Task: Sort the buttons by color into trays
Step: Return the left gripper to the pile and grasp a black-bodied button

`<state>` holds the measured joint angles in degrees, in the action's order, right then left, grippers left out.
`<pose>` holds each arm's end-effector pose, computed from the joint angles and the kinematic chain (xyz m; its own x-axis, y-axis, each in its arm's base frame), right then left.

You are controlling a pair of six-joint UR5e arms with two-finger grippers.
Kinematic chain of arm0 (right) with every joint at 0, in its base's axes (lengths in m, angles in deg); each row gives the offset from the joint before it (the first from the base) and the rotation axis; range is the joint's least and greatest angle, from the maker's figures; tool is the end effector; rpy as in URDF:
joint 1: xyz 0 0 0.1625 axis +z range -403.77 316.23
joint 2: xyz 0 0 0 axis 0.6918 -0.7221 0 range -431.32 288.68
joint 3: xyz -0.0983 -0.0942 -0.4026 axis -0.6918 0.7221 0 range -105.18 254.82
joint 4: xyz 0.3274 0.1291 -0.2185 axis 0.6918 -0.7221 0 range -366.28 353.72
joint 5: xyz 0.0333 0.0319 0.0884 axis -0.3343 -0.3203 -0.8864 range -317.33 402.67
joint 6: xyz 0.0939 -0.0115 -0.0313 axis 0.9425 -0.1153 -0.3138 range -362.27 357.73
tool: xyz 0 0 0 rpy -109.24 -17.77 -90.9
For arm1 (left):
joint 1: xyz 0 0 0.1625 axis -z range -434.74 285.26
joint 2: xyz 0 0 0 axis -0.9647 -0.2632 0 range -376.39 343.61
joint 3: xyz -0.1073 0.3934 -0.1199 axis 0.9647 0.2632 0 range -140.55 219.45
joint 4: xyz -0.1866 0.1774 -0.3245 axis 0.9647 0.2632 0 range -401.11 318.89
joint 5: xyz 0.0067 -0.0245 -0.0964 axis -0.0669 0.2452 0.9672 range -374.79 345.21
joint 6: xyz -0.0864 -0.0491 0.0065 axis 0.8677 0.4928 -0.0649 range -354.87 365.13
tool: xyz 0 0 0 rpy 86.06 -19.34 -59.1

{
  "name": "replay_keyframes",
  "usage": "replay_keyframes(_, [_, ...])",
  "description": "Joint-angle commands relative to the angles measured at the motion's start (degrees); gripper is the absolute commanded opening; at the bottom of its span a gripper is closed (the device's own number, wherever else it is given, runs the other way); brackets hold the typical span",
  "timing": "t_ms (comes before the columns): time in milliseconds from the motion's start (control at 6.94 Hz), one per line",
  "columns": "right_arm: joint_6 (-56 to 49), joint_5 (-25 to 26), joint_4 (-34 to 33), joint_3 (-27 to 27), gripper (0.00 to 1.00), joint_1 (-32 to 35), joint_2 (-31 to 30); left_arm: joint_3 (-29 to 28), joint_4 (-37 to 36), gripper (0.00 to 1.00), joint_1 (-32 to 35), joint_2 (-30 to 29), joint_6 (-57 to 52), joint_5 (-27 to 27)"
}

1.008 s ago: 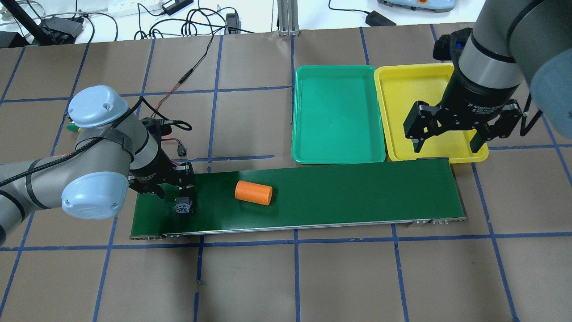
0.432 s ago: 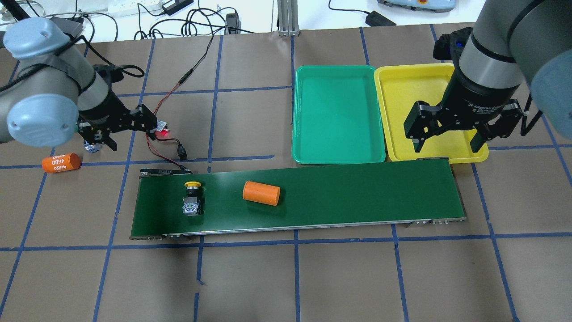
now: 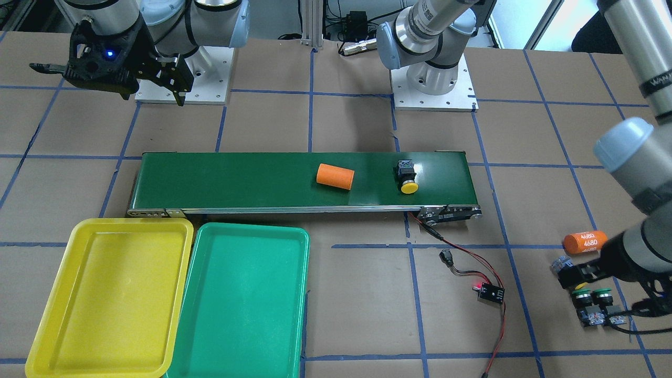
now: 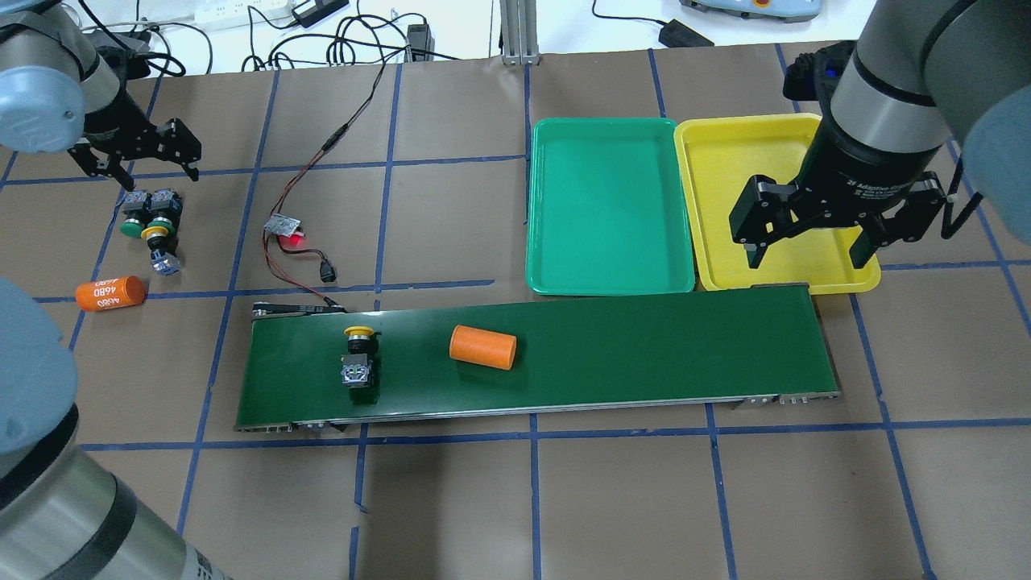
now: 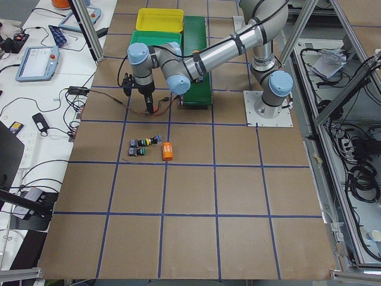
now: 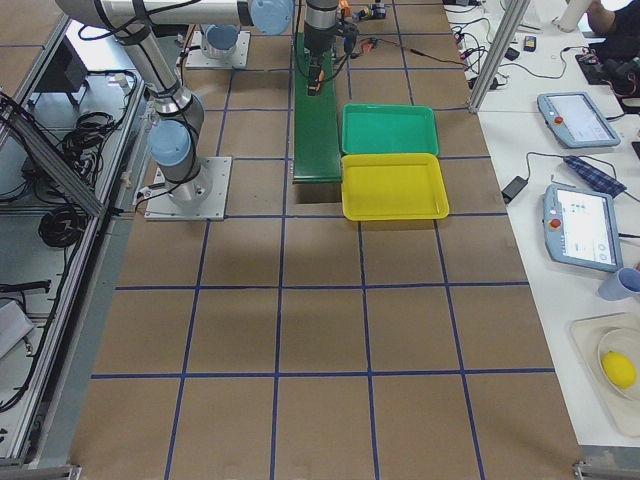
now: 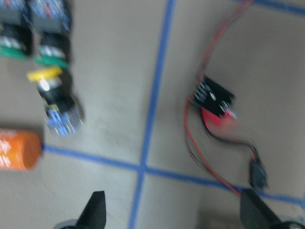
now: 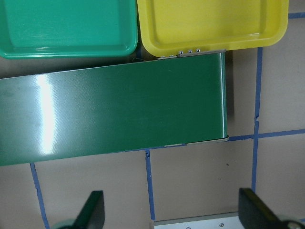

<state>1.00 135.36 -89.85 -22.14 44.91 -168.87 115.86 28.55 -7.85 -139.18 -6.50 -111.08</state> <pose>0.1188 -0.4282 0.4786 -0.9958 0.0748 0.0525 0.0797 0.9919 0.0990 0.1630 -0.6939 0.2938 -0.9737 -0.1988 -0.1112 -0.2003 0.9797 0.0026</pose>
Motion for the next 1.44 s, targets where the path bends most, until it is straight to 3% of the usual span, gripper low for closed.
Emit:
replay_keyframes(0, [0.2,0.2,-2.3,0.4,1.0,0.0,0.0,-9.2,-1.0,1.0,-3.9,-10.2,-3.6,-1.2])
replay_keyframes(288, [0.2,-0.1,-2.8,0.0,1.0,0.0,-0.9,-12.2,-4.3,1.0,-6.3,-13.8,-12.0,1.0])
replay_keyframes(1296, [-0.3,1.0,-3.7,-0.3,1.0,-0.3,-1.2,-9.6,-3.2,1.0,-8.8,-14.8,-13.1,1.4])
